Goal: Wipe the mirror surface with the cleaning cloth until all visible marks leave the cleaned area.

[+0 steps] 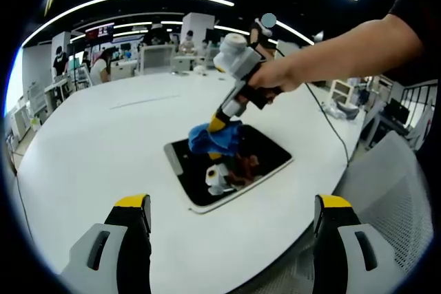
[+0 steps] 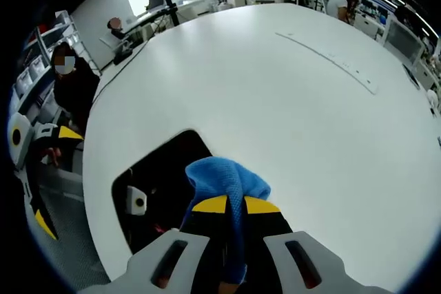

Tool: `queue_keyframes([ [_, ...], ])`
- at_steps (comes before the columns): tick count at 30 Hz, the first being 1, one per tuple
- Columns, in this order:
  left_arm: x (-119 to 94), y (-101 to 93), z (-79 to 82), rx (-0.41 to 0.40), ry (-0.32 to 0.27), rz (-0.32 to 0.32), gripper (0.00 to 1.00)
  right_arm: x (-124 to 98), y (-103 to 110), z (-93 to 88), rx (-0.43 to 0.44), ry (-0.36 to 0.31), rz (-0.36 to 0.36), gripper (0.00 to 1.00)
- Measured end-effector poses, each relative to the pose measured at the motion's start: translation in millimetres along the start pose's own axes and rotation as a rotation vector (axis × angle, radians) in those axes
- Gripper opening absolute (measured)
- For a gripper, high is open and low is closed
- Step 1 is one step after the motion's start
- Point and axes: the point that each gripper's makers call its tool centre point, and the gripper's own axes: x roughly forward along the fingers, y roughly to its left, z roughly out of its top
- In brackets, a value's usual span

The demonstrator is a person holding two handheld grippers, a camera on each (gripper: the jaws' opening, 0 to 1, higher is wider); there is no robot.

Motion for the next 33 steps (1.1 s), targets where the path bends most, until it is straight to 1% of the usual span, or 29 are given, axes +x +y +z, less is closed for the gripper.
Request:
queue_keyframes([
  [3, 0.0, -0.2, -0.1, -0.001, 0.001, 0.0, 0.99, 0.5, -1.4, -0.7, -0.001, 0.002, 0.002, 0.02],
  [11, 0.2, 0.1, -0.4, -0.002, 0.003, 0.002, 0.99, -3.8, -2.9, -7.3, -0.05, 0.007, -0.015, 0.02],
  [33, 0.3, -0.2, -1.4, 0.003, 0.009, 0.0, 0.99, -20.9, -15.1, -27.3, -0.022, 0.004, -0.052, 0.02],
])
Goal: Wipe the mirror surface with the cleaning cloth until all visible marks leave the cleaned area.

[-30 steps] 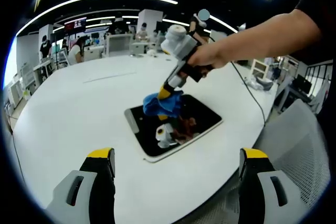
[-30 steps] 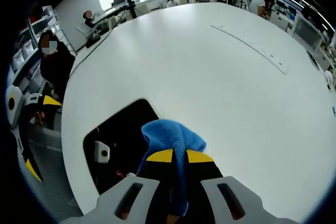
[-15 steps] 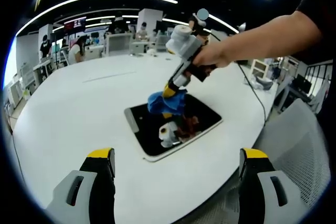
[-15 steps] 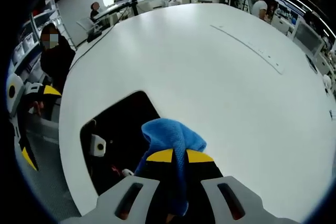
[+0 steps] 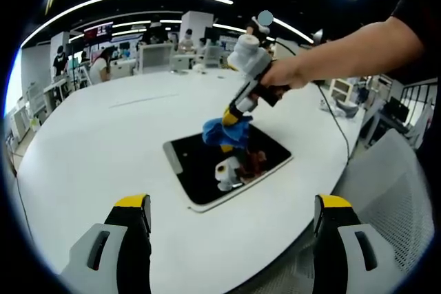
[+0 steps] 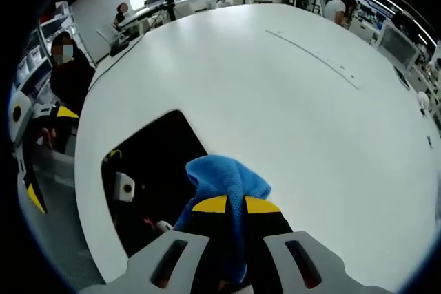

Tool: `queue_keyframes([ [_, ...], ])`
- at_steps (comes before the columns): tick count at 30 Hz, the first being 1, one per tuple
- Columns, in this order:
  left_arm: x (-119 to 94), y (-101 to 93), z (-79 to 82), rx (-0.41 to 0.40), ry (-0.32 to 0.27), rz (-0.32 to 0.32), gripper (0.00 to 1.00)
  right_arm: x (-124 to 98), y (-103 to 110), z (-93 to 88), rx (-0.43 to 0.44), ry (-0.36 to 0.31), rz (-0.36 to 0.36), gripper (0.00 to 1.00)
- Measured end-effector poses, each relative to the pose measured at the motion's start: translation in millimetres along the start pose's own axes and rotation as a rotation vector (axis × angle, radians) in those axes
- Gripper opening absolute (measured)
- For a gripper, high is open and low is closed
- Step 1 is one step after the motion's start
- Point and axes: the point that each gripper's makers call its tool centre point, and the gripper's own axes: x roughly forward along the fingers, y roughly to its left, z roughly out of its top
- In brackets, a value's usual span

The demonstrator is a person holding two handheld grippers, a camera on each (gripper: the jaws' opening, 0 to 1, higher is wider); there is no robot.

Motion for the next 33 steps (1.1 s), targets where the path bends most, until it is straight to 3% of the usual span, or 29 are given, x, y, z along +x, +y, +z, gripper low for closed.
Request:
queue_keyframes([
  [9, 0.0, 0.3, -0.3, 0.002, 0.0, 0.001, 0.99, -3.2, -0.3, -2.7, 0.018, -0.01, -0.015, 0.02],
  [18, 0.8, -2.7, -2.5, 0.006, 0.013, -0.011, 0.99, -5.3, 4.6, -7.2, 0.007, -0.03, -0.081, 0.02],
  [33, -3.5, 4.4, 7.0, 0.02, -0.042, 0.031, 0.99, -10.7, 23.9, -17.6, 0.027, -0.021, -0.122, 0.02],
])
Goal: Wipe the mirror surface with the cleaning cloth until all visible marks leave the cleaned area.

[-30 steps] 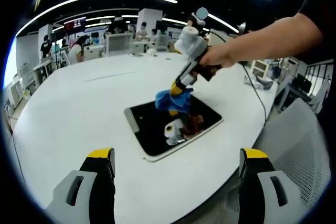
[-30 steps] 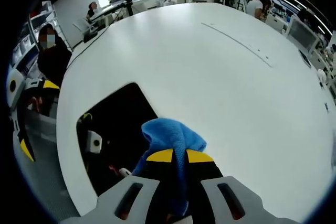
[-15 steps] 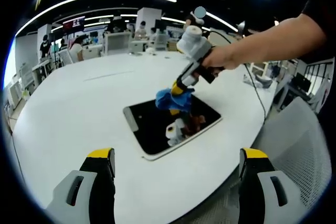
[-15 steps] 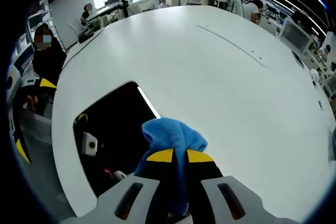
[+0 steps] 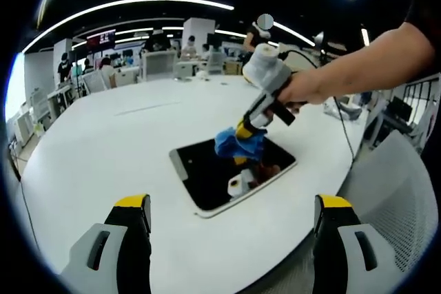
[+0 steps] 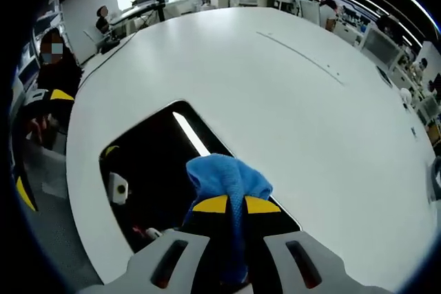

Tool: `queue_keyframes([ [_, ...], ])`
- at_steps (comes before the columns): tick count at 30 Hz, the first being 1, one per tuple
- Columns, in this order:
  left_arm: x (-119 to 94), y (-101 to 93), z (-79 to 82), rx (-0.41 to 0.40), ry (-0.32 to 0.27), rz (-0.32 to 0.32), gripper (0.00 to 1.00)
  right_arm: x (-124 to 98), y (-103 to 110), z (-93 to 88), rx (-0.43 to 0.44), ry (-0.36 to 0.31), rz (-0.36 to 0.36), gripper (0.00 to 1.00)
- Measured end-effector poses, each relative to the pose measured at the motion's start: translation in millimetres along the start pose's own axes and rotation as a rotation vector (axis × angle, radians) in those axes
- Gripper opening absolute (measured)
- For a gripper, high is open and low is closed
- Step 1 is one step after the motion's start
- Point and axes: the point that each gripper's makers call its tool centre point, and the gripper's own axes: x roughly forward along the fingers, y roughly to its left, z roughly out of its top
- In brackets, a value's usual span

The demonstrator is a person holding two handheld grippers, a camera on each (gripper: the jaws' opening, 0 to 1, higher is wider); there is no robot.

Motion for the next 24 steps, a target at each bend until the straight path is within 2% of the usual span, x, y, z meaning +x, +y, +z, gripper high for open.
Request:
queue_keyframes([
  [24, -0.4, 0.2, 2.9, 0.013, -0.012, 0.001, 0.99, -10.2, 24.9, -17.1, 0.0, -0.014, -0.009, 0.02],
])
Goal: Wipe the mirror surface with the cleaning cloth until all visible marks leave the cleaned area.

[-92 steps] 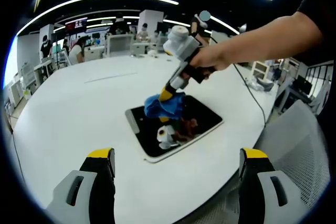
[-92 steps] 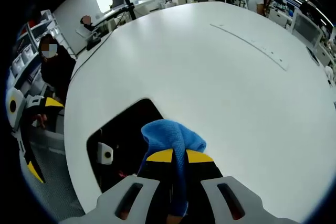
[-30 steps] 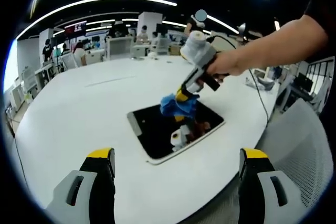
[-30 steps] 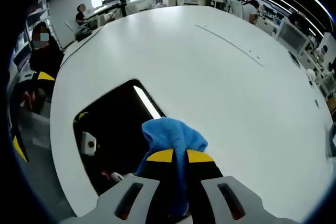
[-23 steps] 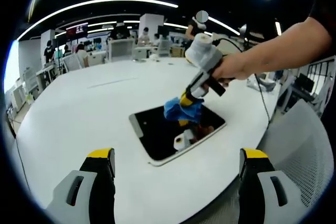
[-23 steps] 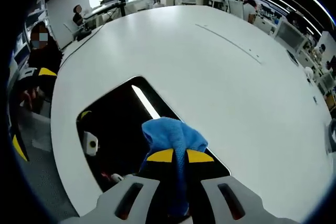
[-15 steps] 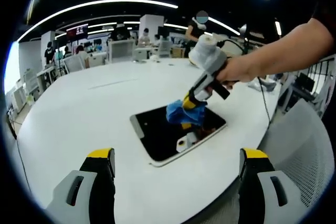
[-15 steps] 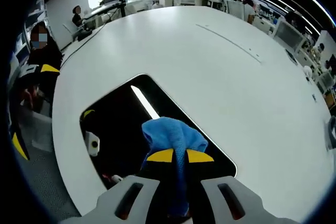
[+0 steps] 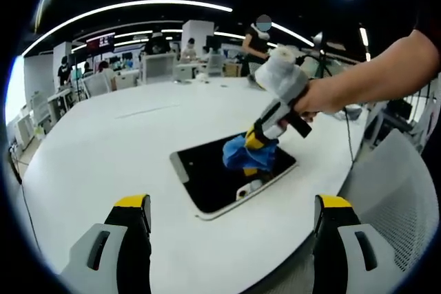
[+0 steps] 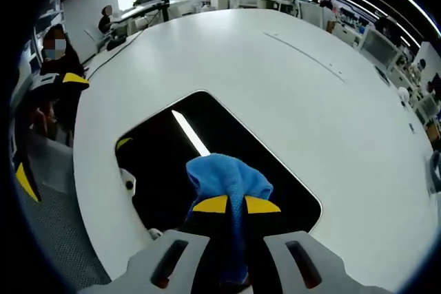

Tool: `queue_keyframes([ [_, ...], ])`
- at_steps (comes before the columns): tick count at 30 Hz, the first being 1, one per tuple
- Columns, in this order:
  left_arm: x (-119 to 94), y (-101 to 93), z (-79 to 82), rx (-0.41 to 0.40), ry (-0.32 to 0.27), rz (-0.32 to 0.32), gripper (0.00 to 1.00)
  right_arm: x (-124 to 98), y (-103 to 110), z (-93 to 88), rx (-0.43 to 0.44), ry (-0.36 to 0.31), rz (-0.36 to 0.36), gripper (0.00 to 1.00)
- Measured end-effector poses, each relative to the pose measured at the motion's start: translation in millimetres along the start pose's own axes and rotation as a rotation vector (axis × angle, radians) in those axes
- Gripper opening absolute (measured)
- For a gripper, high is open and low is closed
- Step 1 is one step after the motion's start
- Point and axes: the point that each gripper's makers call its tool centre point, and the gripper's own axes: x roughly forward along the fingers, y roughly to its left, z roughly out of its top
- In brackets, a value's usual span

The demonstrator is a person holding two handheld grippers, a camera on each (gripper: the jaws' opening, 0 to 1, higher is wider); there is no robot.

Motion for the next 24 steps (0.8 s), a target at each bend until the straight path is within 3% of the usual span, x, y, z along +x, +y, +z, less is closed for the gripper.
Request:
queue_keyframes([
  [24, 0.8, 2.3, -1.5, 0.008, 0.003, 0.008, 0.99, -18.0, 36.3, -21.5, -0.004, -0.011, 0.035, 0.02],
])
